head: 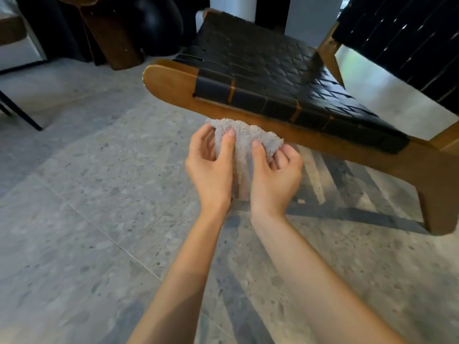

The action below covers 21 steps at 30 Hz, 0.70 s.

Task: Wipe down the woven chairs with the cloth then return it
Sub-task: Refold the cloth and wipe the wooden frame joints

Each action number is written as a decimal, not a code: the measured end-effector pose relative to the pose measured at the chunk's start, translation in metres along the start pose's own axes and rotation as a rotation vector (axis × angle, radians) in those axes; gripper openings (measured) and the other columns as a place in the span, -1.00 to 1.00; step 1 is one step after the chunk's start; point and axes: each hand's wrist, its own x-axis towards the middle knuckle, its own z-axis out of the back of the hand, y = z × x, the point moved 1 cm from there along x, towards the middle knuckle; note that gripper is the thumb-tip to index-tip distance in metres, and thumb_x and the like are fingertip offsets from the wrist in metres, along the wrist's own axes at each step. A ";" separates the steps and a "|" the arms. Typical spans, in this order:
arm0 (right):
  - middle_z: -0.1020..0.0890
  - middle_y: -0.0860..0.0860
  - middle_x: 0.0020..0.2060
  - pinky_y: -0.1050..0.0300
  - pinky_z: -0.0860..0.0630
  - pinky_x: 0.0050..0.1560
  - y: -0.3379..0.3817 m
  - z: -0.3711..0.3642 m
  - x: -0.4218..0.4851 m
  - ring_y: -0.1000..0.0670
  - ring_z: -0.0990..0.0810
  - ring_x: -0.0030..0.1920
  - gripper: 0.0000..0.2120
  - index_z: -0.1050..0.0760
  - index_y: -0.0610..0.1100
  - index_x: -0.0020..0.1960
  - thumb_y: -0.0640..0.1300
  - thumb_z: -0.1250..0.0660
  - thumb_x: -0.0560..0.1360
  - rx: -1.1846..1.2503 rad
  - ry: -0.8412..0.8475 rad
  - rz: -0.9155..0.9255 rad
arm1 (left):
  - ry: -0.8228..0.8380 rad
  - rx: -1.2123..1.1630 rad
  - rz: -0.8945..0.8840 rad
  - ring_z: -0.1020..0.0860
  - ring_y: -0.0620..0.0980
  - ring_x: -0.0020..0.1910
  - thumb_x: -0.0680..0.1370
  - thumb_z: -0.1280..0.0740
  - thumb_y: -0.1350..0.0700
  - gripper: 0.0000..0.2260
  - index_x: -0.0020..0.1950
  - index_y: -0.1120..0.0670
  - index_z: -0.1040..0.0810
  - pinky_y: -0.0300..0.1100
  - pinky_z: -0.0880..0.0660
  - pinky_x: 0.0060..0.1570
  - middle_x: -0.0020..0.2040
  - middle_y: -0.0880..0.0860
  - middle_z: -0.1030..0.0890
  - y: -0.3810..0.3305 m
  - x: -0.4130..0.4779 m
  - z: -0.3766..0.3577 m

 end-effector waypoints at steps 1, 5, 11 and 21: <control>-0.64 -0.03 0.12 0.24 -0.56 0.09 -0.002 -0.001 -0.001 0.15 -0.62 0.08 -0.63 -0.42 -0.17 0.24 -0.13 -0.42 0.49 -0.022 0.036 0.013 | 0.041 0.027 -0.010 -0.55 -0.17 0.15 0.52 -0.40 0.13 -0.71 0.22 0.14 -0.52 -0.24 -0.48 0.20 0.12 -0.01 -0.60 0.000 0.000 0.001; -0.63 0.03 0.02 0.58 -0.36 -0.12 -0.012 -0.004 -0.005 0.40 -0.53 -0.09 -0.77 -0.50 -0.20 0.19 -0.12 -0.26 0.59 -0.219 0.103 0.187 | 0.254 0.194 -0.126 -0.59 -0.06 -0.04 0.58 -0.30 0.07 -0.77 0.15 0.18 -0.52 -0.01 -0.54 -0.02 -0.05 0.04 -0.62 0.011 -0.004 0.006; -0.42 0.12 0.20 0.70 -0.16 0.02 -0.035 -0.003 -0.007 0.40 -0.29 0.13 -0.54 -0.19 -0.20 0.50 -0.19 -0.16 0.63 -0.353 0.212 0.313 | 0.366 0.367 -0.228 -0.48 -0.05 0.23 0.62 -0.22 0.14 -0.59 0.47 0.10 -0.31 0.01 -0.41 0.24 0.28 -0.01 -0.53 0.038 -0.002 0.021; -0.37 -0.05 0.42 0.57 -0.22 0.10 -0.110 0.013 -0.019 0.04 -0.39 0.34 -0.53 -0.07 -0.11 0.53 -0.20 -0.07 0.65 -0.516 0.518 0.088 | 0.453 0.418 -0.168 -0.36 -0.10 0.40 0.64 -0.15 0.20 -0.56 0.51 -0.02 -0.18 0.07 -0.34 0.35 0.44 -0.01 -0.38 0.099 -0.018 0.062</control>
